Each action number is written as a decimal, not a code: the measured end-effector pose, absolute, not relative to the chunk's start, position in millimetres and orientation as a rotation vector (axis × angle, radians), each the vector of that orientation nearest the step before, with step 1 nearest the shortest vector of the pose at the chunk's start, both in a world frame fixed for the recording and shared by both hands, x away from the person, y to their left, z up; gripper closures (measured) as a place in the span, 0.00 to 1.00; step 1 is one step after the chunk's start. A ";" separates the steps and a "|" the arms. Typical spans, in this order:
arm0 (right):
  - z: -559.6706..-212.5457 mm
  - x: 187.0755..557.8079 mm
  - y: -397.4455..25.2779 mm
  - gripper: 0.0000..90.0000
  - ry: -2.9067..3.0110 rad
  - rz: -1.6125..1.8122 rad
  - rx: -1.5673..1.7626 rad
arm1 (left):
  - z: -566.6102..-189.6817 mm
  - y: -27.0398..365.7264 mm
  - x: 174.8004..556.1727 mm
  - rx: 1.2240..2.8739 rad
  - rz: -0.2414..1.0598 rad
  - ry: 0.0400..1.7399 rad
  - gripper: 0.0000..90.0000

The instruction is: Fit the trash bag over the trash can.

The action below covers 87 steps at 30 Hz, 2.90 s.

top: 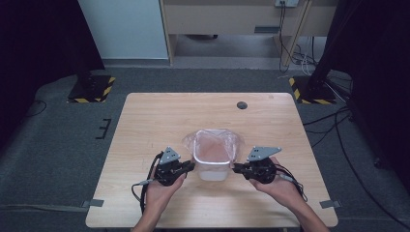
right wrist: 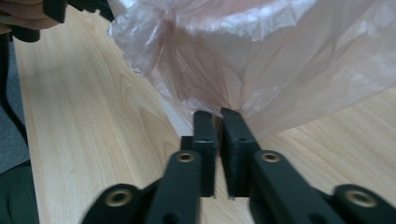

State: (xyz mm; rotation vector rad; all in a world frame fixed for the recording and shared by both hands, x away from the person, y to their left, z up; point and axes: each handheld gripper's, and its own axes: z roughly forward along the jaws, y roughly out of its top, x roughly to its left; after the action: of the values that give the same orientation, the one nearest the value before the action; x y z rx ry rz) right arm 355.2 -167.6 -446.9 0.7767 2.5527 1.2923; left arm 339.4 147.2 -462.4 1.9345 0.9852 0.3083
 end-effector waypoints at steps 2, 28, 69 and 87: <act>-444.3 353.4 -170.6 0.85 2.532 1.303 0.789 | -460.1 148.3 335.5 1.928 0.331 0.983 0.77; -394.0 348.1 -193.9 0.48 2.309 1.445 0.847 | -417.7 164.3 315.6 1.826 0.443 0.975 0.40; -393.6 411.6 -166.6 0.96 2.299 1.326 1.044 | -413.0 150.4 361.3 1.883 0.420 0.976 0.78; -416.4 428.9 -159.4 1.00 2.341 1.242 1.117 | -432.8 148.7 391.0 1.846 0.296 1.061 1.00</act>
State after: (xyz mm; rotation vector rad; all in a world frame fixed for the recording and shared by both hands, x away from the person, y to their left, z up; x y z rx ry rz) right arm 428.9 -159.4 -416.4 1.1172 2.3411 1.2423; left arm 391.0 148.7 -432.8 1.8460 1.0611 0.2955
